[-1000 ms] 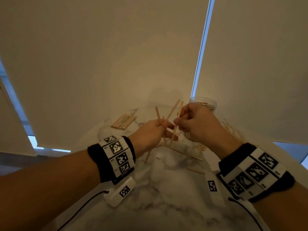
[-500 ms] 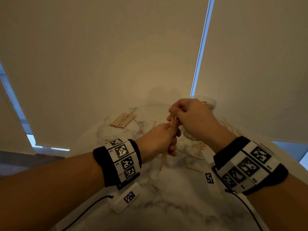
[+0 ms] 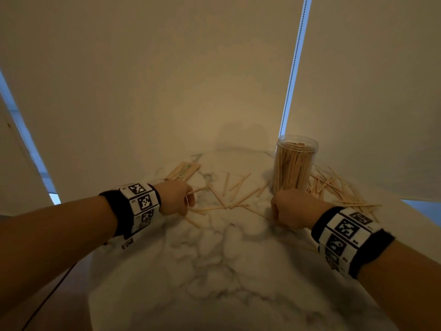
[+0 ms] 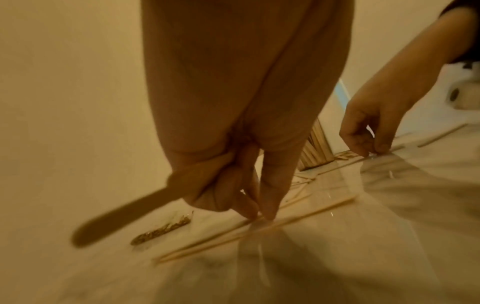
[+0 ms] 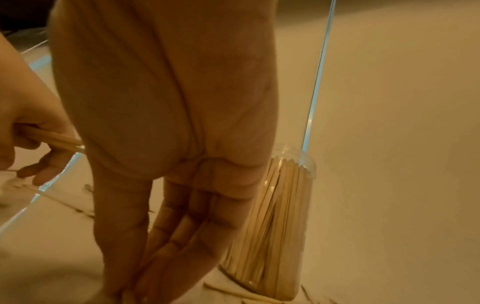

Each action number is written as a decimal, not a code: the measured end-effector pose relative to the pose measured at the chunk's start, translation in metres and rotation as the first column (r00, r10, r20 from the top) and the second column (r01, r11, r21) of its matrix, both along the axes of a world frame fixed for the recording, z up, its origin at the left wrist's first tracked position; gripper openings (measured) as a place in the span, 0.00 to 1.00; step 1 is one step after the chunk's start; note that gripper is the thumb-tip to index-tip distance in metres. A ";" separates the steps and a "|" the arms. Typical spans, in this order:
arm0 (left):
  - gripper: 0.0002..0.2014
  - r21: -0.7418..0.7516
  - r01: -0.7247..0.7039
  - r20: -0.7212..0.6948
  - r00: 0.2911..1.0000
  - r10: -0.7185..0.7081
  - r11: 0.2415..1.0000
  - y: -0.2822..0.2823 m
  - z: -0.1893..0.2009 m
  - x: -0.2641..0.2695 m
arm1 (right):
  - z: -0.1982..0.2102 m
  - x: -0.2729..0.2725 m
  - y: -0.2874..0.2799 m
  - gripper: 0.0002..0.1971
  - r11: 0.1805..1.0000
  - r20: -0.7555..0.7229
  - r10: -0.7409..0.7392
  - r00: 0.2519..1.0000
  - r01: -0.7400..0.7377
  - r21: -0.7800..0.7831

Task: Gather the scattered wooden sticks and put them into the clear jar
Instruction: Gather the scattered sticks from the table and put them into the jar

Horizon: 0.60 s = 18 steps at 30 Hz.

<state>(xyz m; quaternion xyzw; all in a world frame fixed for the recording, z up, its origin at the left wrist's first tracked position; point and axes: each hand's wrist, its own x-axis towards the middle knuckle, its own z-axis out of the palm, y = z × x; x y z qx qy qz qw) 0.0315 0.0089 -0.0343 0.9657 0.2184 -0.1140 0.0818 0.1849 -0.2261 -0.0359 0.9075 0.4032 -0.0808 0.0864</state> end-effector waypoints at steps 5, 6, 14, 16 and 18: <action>0.19 -0.021 0.050 -0.035 0.998 -0.050 0.999 0.003 0.004 -0.005 | 0.003 -0.001 0.004 0.11 0.999 0.021 0.052 0.998 -0.052 -0.007; 0.20 -0.020 0.065 -0.056 0.996 -0.066 0.998 0.002 0.005 -0.005 | 0.008 -0.001 0.003 0.10 0.998 0.013 0.056 0.998 -0.056 0.009; 0.08 0.024 0.127 -0.026 0.992 -0.127 0.992 0.007 -0.005 -0.001 | 0.026 -0.001 -0.030 0.15 0.953 -0.192 -0.141 0.971 0.081 -0.291; 0.04 0.031 0.143 0.019 0.989 -0.143 0.989 0.004 -0.007 0.000 | 0.019 -0.005 -0.030 0.17 0.942 -0.167 -0.135 0.977 0.075 -0.327; 0.04 0.052 0.141 0.038 0.989 -0.143 0.989 -0.001 -0.008 0.003 | 0.018 -0.011 -0.029 0.15 0.955 -0.145 -0.123 0.982 0.078 -0.285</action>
